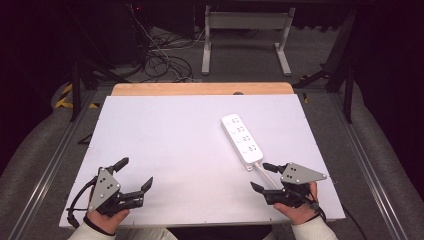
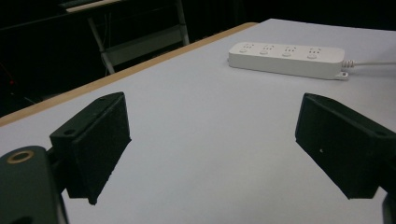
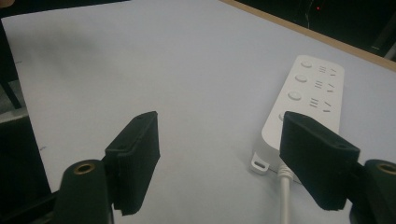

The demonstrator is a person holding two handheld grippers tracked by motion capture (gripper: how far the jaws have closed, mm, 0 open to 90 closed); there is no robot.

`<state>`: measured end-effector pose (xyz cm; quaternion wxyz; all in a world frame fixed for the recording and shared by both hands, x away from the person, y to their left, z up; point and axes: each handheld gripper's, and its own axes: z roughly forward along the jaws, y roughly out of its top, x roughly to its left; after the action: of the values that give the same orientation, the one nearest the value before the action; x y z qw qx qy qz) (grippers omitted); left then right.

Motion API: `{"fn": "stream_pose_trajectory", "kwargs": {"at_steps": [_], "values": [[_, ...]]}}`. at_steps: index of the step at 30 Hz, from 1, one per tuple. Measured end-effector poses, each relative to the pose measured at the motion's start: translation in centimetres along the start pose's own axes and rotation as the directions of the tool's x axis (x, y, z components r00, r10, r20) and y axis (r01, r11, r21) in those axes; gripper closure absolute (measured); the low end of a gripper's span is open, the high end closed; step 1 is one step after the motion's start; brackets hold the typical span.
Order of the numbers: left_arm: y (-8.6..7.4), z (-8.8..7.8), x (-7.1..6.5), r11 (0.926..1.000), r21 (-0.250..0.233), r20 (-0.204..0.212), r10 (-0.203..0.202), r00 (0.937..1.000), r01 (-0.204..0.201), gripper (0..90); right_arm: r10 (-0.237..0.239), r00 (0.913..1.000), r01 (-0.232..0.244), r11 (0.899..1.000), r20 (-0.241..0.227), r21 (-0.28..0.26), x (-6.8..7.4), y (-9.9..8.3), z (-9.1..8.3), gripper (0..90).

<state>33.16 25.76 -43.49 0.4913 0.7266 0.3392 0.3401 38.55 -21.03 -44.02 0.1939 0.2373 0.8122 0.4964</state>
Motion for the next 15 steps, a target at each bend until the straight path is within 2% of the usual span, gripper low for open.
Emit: {"fn": "stream_pose_trajectory", "kwargs": {"at_steps": [15], "values": [[-0.02, -0.08, -0.07, 0.9999, 0.005, -0.006, 0.010, 0.9999, -0.010, 11.2, -0.016, 0.9999, 0.016, 1.000, -0.002, 0.006, 0.13, 0.40, -0.05, 31.3]]}}
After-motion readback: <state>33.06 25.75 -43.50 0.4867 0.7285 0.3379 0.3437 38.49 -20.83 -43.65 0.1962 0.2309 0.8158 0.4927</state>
